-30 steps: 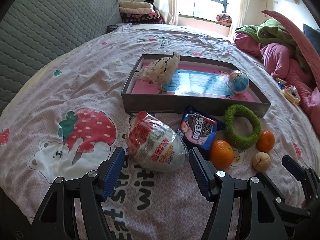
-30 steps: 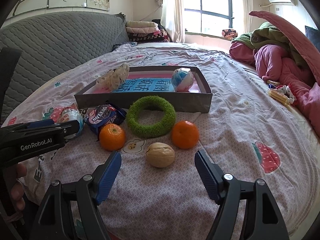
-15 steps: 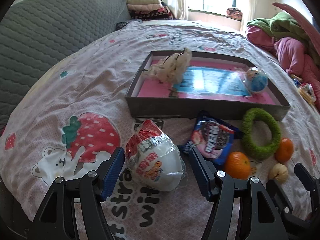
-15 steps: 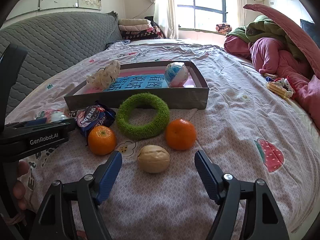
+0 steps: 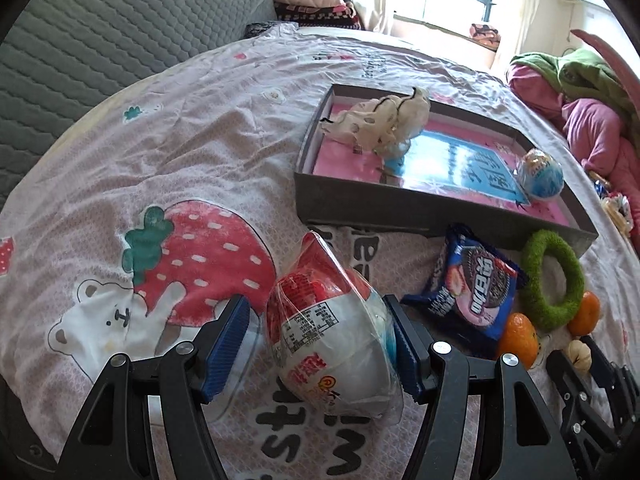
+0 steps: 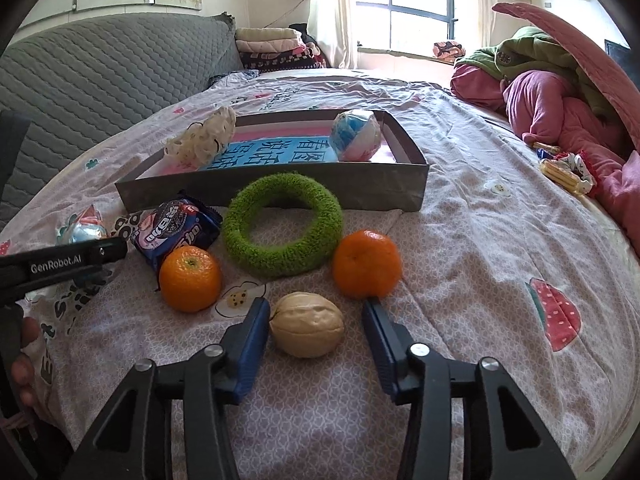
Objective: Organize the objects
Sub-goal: 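Grasp the red-white egg capsule with the left gripper while the right grasps the walnut, then lift and carry the red-white capsule and the walnut toward the pink tray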
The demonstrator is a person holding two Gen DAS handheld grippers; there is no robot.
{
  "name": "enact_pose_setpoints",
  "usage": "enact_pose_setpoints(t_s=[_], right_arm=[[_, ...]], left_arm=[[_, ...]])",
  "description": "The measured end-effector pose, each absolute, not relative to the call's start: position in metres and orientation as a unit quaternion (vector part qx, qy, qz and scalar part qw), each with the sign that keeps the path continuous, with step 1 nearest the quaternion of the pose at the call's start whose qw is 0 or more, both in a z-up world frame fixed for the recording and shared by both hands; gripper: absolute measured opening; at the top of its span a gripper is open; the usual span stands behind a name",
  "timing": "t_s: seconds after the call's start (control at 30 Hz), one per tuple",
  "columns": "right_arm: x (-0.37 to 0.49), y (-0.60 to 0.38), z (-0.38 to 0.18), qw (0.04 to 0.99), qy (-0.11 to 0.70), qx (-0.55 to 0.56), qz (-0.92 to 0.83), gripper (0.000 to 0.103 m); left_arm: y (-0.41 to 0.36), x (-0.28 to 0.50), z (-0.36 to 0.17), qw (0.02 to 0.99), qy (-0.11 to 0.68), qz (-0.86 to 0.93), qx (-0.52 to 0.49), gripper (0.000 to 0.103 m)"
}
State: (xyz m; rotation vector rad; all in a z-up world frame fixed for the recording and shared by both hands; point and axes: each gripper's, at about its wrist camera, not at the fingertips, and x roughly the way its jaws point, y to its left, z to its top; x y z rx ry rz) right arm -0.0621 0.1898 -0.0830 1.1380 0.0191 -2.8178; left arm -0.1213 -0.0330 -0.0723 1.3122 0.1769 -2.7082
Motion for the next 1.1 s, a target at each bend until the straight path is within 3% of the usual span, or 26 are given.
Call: enact_pose_setpoints(t_s=[0.17,0.27,0.63,1.1], right_arm=[[-0.062,0.188,-0.084,0.058,0.008,0.371,-0.927,0.036],[-0.06,0.186,-0.084,0.061,0.012,0.368,-0.928,0.036],[-0.055,0.186,-0.08,0.075,0.008,0.354,-0.932,0.036],[-0.046,0.185,-0.067,0.082,0.012,0.322,-0.943,0.036]], left_arm=[[-0.039,-0.126,-0.075,0.053,0.072,-0.896,0.434,0.068],[-0.042,-0.128,-0.075,0.047,0.079,-0.898,0.431,0.058],[-0.053,-0.122,-0.076,0.014,0.111,-0.9,0.422,0.057],[-0.031,-0.103,-0.057,-0.03,0.079,-0.92,0.383,0.057]])
